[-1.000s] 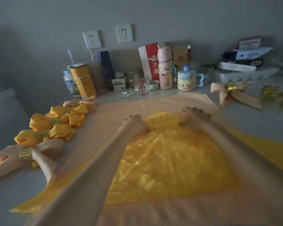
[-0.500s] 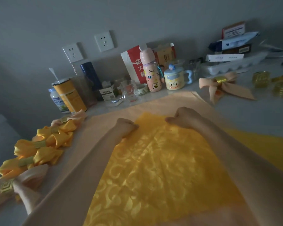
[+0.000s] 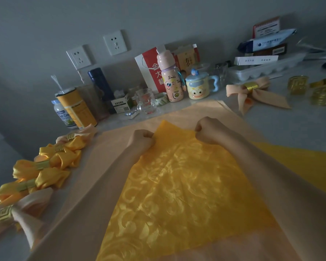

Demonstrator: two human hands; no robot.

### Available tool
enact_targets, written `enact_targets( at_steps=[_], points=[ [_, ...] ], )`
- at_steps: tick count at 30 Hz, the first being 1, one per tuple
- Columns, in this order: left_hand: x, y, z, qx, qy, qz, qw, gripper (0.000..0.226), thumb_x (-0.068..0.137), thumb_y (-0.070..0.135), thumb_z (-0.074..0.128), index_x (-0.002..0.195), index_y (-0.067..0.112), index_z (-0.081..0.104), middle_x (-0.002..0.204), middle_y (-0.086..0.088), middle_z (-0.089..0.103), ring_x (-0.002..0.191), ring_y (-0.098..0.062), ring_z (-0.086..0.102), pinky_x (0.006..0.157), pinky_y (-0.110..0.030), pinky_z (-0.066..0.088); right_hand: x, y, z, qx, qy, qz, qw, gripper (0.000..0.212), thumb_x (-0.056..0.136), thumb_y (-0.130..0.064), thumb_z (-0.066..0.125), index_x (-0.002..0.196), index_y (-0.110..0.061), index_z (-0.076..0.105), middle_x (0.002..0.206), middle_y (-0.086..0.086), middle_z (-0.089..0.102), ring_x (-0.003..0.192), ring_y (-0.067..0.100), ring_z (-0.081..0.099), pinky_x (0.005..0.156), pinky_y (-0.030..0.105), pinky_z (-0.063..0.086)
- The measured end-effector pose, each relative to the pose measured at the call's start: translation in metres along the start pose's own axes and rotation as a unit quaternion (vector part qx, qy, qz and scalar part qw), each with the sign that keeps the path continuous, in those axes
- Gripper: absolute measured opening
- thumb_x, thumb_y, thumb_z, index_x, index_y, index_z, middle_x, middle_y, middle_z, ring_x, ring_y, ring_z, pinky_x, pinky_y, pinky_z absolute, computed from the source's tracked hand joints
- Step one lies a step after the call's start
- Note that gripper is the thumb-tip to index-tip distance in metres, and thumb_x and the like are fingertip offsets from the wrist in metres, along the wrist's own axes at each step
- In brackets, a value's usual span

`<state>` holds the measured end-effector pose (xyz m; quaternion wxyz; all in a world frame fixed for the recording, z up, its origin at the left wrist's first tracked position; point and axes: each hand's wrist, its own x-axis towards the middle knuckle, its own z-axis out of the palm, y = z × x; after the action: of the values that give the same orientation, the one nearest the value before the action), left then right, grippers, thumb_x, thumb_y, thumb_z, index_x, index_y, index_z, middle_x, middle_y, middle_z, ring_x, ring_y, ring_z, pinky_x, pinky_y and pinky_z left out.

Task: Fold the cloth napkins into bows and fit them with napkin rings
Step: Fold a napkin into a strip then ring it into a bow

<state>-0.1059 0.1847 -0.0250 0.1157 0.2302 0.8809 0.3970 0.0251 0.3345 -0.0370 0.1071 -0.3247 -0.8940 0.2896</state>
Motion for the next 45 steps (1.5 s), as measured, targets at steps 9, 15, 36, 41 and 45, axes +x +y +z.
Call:
enact_targets(
  at_steps=[9,15,36,41,45],
  points=[
    [-0.030,-0.018,0.014,0.080,0.089,0.133,0.984,0.030,0.078,-0.006,0.051,0.074,0.019,0.066,0.096,-0.004,0.063,0.085,-0.016,0.056,0.064,-0.022,0.045,-0.002,-0.002,0.007,0.000,0.064,-0.045,0.997,0.022,0.085,-0.006,0.052,0.097,-0.021,0.063,0.114,0.002,0.060,0.109,0.023,0.052,0.091,0.034,0.040],
    [-0.034,-0.019,0.015,0.138,0.093,0.134,0.977,0.032,0.076,-0.004,0.049,0.075,0.023,0.067,0.106,-0.006,0.061,0.107,-0.025,0.051,0.094,-0.041,0.043,-0.008,-0.006,0.006,-0.019,0.062,-0.059,0.996,0.024,0.083,0.000,0.050,0.090,-0.019,0.063,0.111,0.004,0.060,0.107,0.024,0.053,0.094,0.036,0.041],
    [-0.026,-0.033,0.026,0.254,-0.004,0.187,0.949,0.035,0.099,0.017,0.032,0.127,0.021,0.053,0.141,-0.002,0.046,0.135,-0.026,0.032,0.111,-0.042,0.023,-0.033,-0.041,0.052,-0.175,-0.125,-0.225,0.950,0.050,0.103,-0.032,0.022,0.150,-0.015,0.015,0.158,0.002,0.011,0.145,0.017,0.008,0.116,0.033,0.004],
    [-0.024,-0.032,0.024,0.306,-0.061,0.140,0.940,0.042,0.103,0.026,0.020,0.142,0.015,0.031,0.157,-0.004,0.013,0.145,-0.020,0.007,0.115,-0.041,0.004,-0.026,-0.034,0.041,-0.208,-0.163,-0.159,0.951,0.056,0.101,-0.044,0.016,0.151,-0.022,0.005,0.159,-0.002,-0.004,0.146,0.013,-0.005,0.116,0.038,-0.005],
    [-0.024,-0.034,0.023,0.274,-0.045,0.146,0.949,0.040,0.102,0.028,0.026,0.137,0.016,0.040,0.150,-0.006,0.030,0.140,-0.022,0.021,0.115,-0.041,0.013,-0.016,-0.020,0.035,-0.195,-0.098,-0.137,0.966,0.048,0.103,-0.034,0.022,0.149,-0.021,0.020,0.158,-0.001,0.010,0.145,0.016,0.007,0.117,0.041,0.003]
  ],
)
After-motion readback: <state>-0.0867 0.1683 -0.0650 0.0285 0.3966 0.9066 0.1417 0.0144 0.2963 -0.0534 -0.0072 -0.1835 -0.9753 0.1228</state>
